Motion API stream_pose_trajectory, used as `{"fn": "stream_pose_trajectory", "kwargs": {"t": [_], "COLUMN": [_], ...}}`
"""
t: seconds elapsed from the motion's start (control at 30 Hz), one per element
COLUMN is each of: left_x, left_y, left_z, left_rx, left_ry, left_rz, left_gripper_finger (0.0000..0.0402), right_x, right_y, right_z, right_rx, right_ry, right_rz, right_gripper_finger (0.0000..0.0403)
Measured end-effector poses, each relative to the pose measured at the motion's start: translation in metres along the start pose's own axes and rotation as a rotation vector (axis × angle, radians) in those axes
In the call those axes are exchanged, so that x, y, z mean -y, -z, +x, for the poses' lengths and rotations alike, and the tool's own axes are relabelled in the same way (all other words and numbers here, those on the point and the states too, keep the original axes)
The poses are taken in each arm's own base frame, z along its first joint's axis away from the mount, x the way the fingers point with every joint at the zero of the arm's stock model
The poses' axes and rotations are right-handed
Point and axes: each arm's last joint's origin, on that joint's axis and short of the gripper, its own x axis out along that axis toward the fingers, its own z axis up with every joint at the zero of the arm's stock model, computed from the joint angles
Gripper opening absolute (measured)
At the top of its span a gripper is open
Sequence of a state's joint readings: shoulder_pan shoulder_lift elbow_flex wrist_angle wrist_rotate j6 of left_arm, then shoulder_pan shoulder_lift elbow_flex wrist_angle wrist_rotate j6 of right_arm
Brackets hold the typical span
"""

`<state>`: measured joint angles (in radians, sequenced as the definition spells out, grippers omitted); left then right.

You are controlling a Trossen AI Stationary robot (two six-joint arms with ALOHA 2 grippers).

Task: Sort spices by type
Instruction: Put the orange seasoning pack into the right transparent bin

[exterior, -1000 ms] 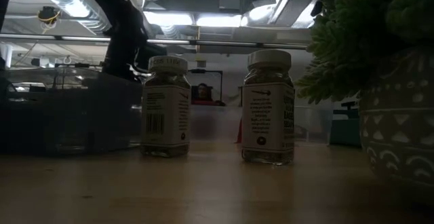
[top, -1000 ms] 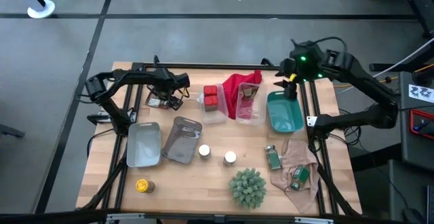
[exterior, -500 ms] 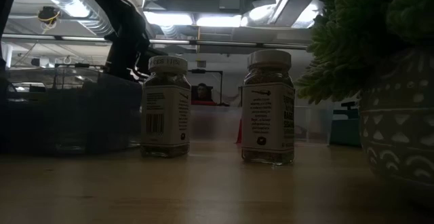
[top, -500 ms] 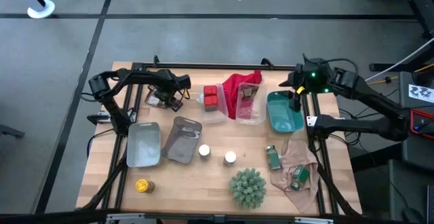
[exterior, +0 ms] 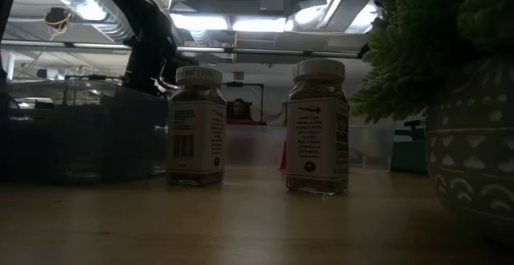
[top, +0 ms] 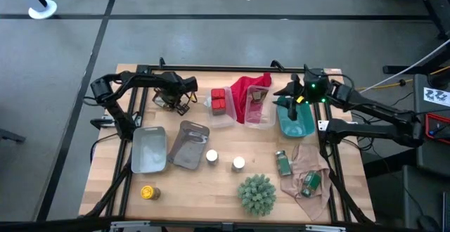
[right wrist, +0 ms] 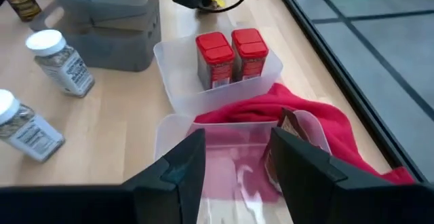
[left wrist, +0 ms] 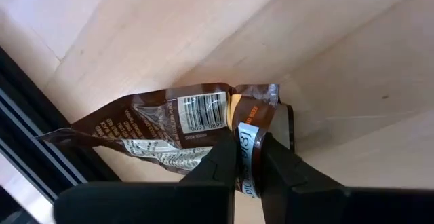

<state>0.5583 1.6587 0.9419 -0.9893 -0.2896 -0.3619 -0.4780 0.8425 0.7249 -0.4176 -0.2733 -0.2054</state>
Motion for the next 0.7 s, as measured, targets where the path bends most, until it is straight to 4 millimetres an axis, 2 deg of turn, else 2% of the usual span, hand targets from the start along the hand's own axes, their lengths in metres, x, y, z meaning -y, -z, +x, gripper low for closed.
{"fn": "stream_pose_trajectory", "kwargs": {"t": [0.17,0.37,0.57,0.7], "left_x": [-0.009,-0.026,-0.043,-0.049], "left_y": [0.000,0.005,0.021,0.034], "left_z": [-0.027,-0.080,-0.138,-0.174], "left_rx": [0.070,0.272,0.619,0.885], "left_ry": [0.026,0.145,0.375,0.549], "left_rz": [-0.004,-0.065,-0.139,-0.124], "left_gripper_finger": [0.0016,0.0019,0.0015,0.0018], "right_x": [0.001,0.002,0.005,0.009], "right_y": [0.010,0.014,0.007,-0.003], "right_z": [0.010,0.016,0.024,0.033], "right_rx": [0.017,-0.006,0.053,0.149], "right_ry": [0.003,-0.002,0.001,-0.007], "right_rz": [-0.006,-0.006,-0.021,0.038], "right_gripper_finger": [0.0166,0.0166,0.0166,0.0166]}}
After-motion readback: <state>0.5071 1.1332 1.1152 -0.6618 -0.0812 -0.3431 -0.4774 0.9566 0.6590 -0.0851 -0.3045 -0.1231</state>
